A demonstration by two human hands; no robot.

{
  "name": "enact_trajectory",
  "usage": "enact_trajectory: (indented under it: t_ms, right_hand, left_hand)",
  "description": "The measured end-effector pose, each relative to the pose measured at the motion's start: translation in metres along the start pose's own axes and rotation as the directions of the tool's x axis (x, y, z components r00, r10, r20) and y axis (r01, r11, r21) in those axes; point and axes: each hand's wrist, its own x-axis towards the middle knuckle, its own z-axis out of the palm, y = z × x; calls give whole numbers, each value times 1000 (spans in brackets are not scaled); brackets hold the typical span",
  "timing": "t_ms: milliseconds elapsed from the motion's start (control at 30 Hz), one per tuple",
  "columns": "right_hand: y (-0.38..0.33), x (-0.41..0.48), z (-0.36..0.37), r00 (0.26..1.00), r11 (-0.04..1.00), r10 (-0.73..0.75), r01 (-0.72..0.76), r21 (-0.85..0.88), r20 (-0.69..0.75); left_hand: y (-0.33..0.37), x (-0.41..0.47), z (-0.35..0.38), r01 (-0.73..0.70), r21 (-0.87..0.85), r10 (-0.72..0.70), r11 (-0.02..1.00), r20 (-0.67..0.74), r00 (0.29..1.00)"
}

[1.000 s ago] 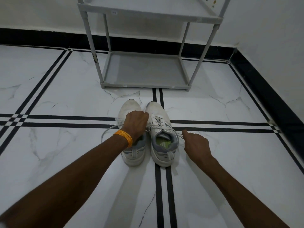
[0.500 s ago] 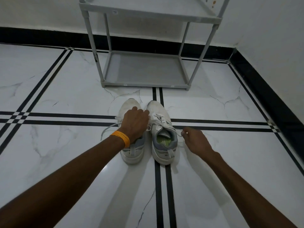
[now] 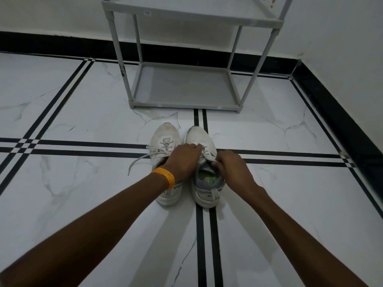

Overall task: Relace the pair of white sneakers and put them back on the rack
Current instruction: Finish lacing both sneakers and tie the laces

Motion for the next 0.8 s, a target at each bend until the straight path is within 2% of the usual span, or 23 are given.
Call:
enact_trajectory:
  t_ms: [67,100,167,200,267,433,533,700,800]
  right_hand:
    - [5,1,-1,1000,991,9,-5,131,-29]
    - [6,2,-1,1000,992,4,0,127,-30]
    - [5,2,0,999,999,-35,36,31,-30]
    - [5,2,3,997,997,-66,65,-35,-39]
    - [6,-1,8,991,980,-125,116,-163,-45]
    - [13,-12,8,975,948,-213,189,-257,-67]
    - [17,-15,10,972,948,-223,198,-248,-79]
    - [17,-14,10,980,958,-198,188,-218,-23]
    - [16,-11,9,994,987,-107,104,-119,-19]
  left_hand:
    - [5,1,0,81,-113,-83,990,-11,996]
    - [8,2,0,125,-181,-134,976,-39,990]
    - [13,6,-4,231,-292,-267,928,-90,960]
    - [15,9,-7,276,-286,-316,918,-106,943]
    - [17,14,-10,339,-170,-360,925,-107,927]
    - [15,19,-7,297,-25,-298,955,-74,952]
    - [16,18,-9,273,4,-273,962,-47,961]
    - [16,16,-10,270,0,-269,963,-28,963]
    - [12,10,-9,251,-77,-255,965,-62,965]
